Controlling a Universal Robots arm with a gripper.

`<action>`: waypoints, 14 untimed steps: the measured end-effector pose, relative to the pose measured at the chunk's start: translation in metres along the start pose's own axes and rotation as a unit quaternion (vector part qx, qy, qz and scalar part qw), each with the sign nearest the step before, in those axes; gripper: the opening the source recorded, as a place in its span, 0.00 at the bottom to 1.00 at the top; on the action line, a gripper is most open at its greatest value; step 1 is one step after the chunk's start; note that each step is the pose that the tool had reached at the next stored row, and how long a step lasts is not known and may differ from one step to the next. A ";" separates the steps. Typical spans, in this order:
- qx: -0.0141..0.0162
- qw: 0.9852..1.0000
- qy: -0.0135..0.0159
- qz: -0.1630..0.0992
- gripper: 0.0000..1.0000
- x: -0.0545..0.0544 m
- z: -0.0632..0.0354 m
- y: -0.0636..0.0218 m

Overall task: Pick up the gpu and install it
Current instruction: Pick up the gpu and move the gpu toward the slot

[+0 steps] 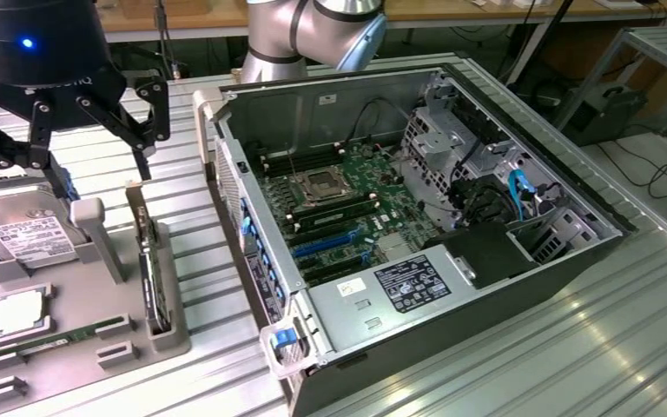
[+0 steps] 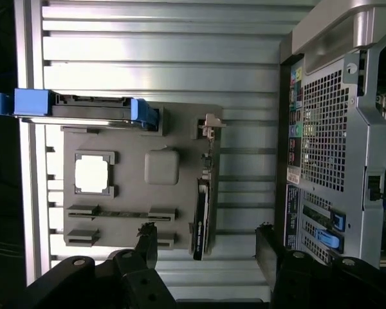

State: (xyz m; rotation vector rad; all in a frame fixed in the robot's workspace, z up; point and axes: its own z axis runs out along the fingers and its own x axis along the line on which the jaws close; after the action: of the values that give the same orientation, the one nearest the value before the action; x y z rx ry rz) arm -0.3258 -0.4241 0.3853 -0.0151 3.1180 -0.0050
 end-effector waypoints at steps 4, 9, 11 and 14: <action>0.000 1.000 0.000 0.000 0.72 0.000 0.0024 0.0000; 0.000 1.000 0.000 0.000 0.72 0.000 0.0044 0.0000; 0.000 1.000 0.000 0.000 0.72 0.000 0.0053 0.0000; 0.000 1.000 0.000 0.000 0.72 0.000 0.0066 0.0000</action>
State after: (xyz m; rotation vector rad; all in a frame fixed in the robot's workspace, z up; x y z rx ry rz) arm -0.3258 -0.4241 0.3787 -0.0151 3.1186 -0.0049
